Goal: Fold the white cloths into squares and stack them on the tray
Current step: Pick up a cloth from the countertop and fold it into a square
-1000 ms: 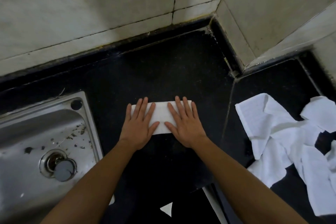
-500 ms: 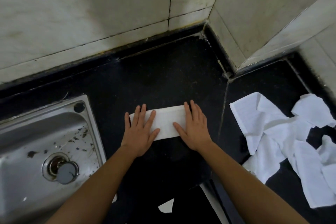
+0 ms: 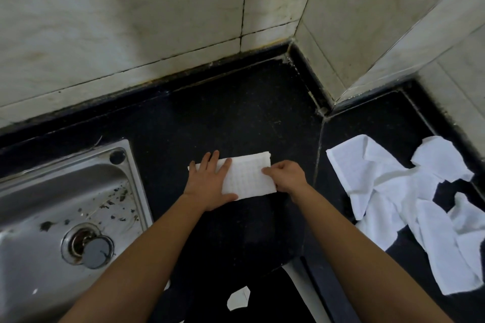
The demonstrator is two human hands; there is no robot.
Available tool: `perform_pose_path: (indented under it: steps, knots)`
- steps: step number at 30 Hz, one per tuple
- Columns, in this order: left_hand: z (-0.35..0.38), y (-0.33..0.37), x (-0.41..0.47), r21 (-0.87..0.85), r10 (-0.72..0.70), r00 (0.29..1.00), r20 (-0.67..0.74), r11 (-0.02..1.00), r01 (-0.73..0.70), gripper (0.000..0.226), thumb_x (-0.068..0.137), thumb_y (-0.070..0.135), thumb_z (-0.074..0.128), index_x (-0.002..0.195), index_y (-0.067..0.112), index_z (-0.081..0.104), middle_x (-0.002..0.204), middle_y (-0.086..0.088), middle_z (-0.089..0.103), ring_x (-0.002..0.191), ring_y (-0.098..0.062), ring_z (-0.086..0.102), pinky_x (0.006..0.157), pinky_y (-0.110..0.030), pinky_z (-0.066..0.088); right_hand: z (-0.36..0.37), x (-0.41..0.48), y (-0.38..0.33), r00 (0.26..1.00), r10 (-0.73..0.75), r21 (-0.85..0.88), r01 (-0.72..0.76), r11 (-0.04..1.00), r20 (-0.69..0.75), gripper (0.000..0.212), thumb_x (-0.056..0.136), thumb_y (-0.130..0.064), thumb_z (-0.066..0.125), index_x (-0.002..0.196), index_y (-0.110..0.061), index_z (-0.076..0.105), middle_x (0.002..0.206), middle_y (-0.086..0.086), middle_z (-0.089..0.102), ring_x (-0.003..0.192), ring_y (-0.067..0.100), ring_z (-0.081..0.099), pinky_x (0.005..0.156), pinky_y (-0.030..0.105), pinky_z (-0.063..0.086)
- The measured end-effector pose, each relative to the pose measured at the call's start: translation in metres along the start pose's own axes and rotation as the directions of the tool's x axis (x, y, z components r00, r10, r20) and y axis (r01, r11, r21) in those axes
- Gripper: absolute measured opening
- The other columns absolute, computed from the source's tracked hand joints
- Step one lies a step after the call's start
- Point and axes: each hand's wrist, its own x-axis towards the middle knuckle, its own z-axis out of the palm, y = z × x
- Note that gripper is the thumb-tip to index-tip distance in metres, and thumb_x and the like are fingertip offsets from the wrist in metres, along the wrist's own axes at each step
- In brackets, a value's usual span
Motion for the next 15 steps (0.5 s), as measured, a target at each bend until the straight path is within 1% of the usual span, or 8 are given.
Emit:
perform_pose_path:
  steps: [3,7,9,10,11,12,13,15]
  knots:
    - [-0.003,0.004,0.003,0.041,-0.006,1.0,0.0,0.999,0.006,0.104,0.081,0.077,0.049,0.157,0.028,-0.001,0.163,-0.013,-0.007,0.15,-0.033,-0.003,0.117,-0.063,0.011,-0.005,-0.001,0.003,0.991,0.085,0.273,-0.112,0.955,0.107,0.032,0.083,-0.027,0.078,0.108,-0.015,0.063,0.11,0.006,0.068,0.097,0.021,0.065,0.071,0.032,0.052]
    - [-0.001,0.0,0.0,0.024,0.001,1.0,-0.006,1.0,-0.001,0.102,0.082,0.077,0.048,0.157,0.028,-0.001,0.163,-0.012,-0.012,0.15,-0.032,-0.007,0.118,-0.062,0.006,-0.007,-0.01,0.003,0.98,0.034,0.417,-0.115,0.902,0.196,0.027,0.084,-0.021,0.075,0.111,-0.018,0.073,0.108,0.004,0.075,0.102,0.02,0.069,0.076,0.029,0.051]
    - [0.004,-0.003,-0.011,-0.113,-0.045,0.987,-0.152,0.993,0.028,0.093,0.087,0.073,0.046,0.157,0.027,0.006,0.163,-0.012,-0.013,0.151,-0.031,-0.008,0.12,-0.058,0.005,-0.003,-0.018,-0.001,0.981,-0.058,0.441,-0.029,0.897,0.183,0.026,0.086,-0.019,0.074,0.112,-0.021,0.073,0.104,0.001,0.076,0.099,0.018,0.071,0.077,0.03,0.054]
    - [0.01,-0.006,-0.017,-0.267,-0.145,0.955,-0.26,0.961,0.073,0.085,0.09,0.067,0.047,0.156,0.025,0.014,0.164,-0.013,-0.007,0.151,-0.031,-0.002,0.119,-0.055,0.009,0.0,-0.023,-0.005,0.98,-0.109,0.446,0.022,0.895,0.169,0.025,0.086,-0.019,0.074,0.111,-0.023,0.073,0.101,-0.001,0.076,0.096,0.017,0.072,0.076,0.03,0.056]
    - [0.017,-0.011,-0.023,-0.465,-0.305,0.897,-0.32,0.875,0.132,0.077,0.093,0.06,0.049,0.154,0.02,0.025,0.163,-0.015,0.004,0.15,-0.032,0.008,0.119,-0.052,0.016,0.004,-0.027,-0.009,0.976,-0.159,0.428,0.08,0.9,0.151,0.025,0.087,-0.018,0.074,0.111,-0.023,0.073,0.098,-0.003,0.076,0.093,0.015,0.072,0.076,0.03,0.057]
    - [0.021,-0.016,-0.028,-0.675,-0.484,0.829,-0.281,0.713,0.188,0.07,0.093,0.056,0.051,0.148,0.014,0.036,0.159,-0.018,0.02,0.145,-0.034,0.022,0.116,-0.051,0.024,0.009,-0.032,-0.013,0.969,-0.204,0.415,0.13,0.901,0.14,0.026,0.087,-0.016,0.074,0.112,-0.022,0.072,0.094,-0.003,0.076,0.09,0.015,0.072,0.076,0.03,0.058]
    - [0.022,-0.023,-0.032,-0.858,-0.612,0.777,-0.147,0.47,0.207,0.067,0.092,0.055,0.05,0.141,0.009,0.046,0.151,-0.021,0.037,0.137,-0.036,0.037,0.113,-0.051,0.033,0.017,-0.034,-0.017,0.96,-0.248,0.374,0.185,0.909,0.129,0.028,0.087,-0.016,0.074,0.114,-0.02,0.071,0.092,-0.001,0.075,0.088,0.015,0.072,0.078,0.032,0.059]
    - [0.02,-0.036,-0.04,-0.98,-0.638,0.744,0.199,-0.122,0.157,0.059,0.094,0.051,0.047,0.134,0.008,0.053,0.132,-0.016,0.056,0.119,-0.031,0.055,0.105,-0.051,0.044,0.037,-0.037,-0.025,0.94,-0.314,0.238,0.277,0.931,0.134,0.034,0.086,-0.019,0.076,0.119,-0.018,0.069,0.089,0.0,0.07,0.086,0.014,0.069,0.085,0.034,0.058]
